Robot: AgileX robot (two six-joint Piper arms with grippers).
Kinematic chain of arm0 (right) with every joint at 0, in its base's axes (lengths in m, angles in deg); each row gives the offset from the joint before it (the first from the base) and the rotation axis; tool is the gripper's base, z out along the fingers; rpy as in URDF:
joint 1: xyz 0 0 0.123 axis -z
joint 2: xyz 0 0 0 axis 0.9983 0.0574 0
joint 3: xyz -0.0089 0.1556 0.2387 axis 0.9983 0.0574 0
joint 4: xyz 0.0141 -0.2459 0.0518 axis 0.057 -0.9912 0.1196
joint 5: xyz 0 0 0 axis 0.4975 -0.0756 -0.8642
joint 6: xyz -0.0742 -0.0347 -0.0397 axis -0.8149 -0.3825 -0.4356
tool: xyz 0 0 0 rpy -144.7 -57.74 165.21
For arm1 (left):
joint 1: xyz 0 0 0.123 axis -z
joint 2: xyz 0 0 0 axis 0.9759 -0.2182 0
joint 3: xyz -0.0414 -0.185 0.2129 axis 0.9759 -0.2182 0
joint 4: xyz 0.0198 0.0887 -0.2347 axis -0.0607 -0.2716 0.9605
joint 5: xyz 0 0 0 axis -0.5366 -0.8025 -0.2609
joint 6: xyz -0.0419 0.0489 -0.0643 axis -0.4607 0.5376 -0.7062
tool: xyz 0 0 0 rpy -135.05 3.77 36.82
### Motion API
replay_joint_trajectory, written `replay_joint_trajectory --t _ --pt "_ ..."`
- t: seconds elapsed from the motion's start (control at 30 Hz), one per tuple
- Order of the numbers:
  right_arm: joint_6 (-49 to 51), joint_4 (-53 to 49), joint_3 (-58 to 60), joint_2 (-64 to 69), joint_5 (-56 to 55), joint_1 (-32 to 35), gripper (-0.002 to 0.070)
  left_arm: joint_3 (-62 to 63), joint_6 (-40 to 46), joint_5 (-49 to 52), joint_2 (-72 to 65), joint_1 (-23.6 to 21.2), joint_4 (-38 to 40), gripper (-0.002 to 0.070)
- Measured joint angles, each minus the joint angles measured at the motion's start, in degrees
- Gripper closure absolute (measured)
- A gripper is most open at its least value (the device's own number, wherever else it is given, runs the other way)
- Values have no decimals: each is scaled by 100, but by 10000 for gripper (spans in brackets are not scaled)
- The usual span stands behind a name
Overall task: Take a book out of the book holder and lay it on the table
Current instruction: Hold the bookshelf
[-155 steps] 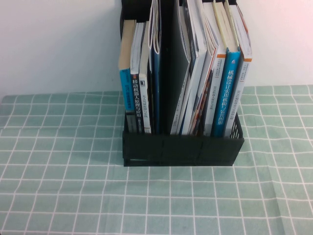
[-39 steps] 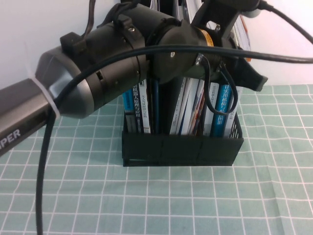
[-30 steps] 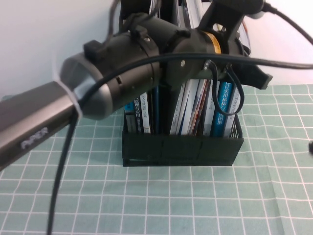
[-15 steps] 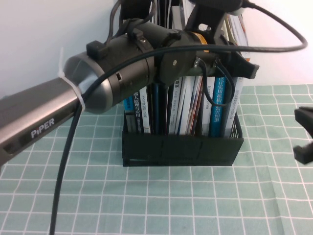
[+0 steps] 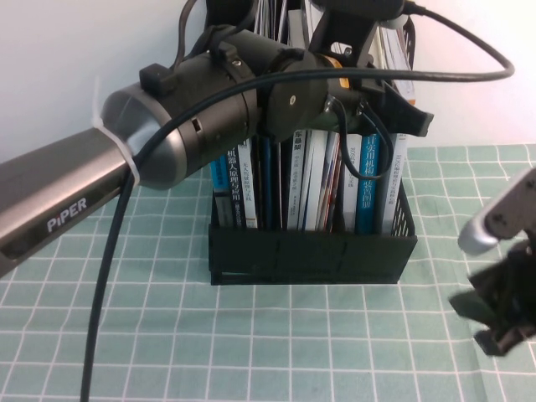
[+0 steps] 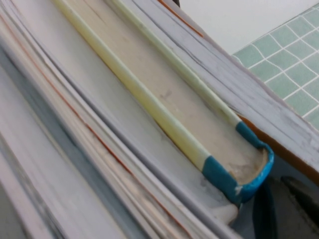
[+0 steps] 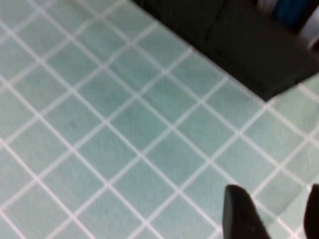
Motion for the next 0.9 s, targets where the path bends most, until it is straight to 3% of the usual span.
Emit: replay_joint_trajectory --t 0.1,0.27,0.5,0.67,0.8,0.9 --pt "1114 -1153 -19 27 512 93 427 0 -14 36 10 0 0 678" --pt "4119 -4053 -19 27 391 227 449 0 -14 72 10 0 11 678" --pt "7427 -7157 30 17 -2483 335 449 1 -14 85 10 -2 20 678" --pt "7760 -7426 30 101 -4055 333 451 1 -14 65 10 -2 20 678" --pt "7126 -6923 30 282 -4612 333 447 1 -14 62 10 -2 20 678" --pt "6596 -6498 30 509 -4923 337 400 1 -14 62 10 -2 23 678"
